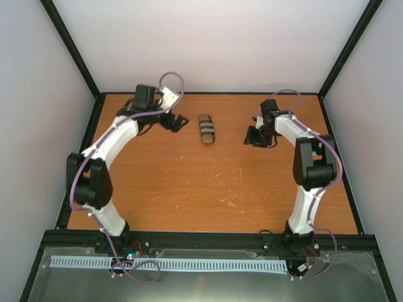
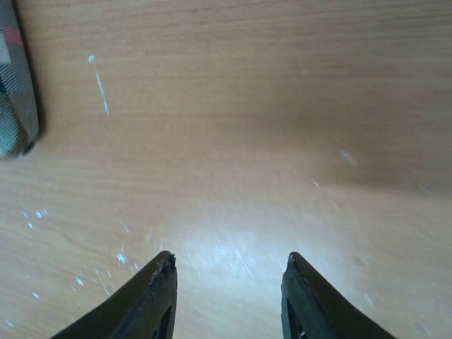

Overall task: Organize the sunglasses
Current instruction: Reset both arms

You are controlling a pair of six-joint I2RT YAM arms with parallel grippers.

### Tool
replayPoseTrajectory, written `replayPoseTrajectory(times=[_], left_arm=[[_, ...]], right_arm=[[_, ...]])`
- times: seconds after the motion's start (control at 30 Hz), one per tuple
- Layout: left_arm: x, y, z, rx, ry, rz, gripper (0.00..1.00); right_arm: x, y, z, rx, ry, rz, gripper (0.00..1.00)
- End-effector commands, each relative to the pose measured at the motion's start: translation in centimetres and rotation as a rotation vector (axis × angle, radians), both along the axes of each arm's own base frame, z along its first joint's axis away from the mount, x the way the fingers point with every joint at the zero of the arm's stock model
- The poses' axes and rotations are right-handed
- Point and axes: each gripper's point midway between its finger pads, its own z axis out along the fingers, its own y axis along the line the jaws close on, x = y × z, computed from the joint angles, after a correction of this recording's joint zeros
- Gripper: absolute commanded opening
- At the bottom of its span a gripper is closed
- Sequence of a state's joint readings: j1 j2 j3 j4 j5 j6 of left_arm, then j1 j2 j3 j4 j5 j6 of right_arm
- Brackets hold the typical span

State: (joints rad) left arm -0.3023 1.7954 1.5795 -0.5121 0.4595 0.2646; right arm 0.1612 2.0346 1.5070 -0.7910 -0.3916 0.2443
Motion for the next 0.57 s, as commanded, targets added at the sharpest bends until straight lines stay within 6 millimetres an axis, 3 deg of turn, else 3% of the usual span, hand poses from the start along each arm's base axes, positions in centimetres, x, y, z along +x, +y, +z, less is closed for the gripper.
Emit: replayPoseTrajectory(times=[0.0,0.1,0.2,0.3,0.53], left_arm=[[-2.4,4.8,-2.4,-0.031,0.014,0.207,0.99],[-4.1,7.9,-5.3,-0.01,0.071,0.308,1.0],[-4.8,9.8,-7.3,0.011,0.12,0.371,0.99],[-4.7,10.0,-8.1,0.05,0.121,0.355,1.0],[-1.9,10.1,-8.0,0.116,0.084,0.328,0.99]], right_arm=[[-0.2,-3.2,2.7,-0.162,-0.162,-0.103,0.44],[-1.0,-4.5,3.4,-0.181,-0.207,-0.197,0.45],[-1.5,-5.2,3.7,-0.177,-0.241,-0.27,0.45],[-1.4,-5.5,4.3,-0.175,-0.262,-0.311,0.46],[-0.8,-5.2,5.0,-0.137,-0.309,-0.335,0.46]])
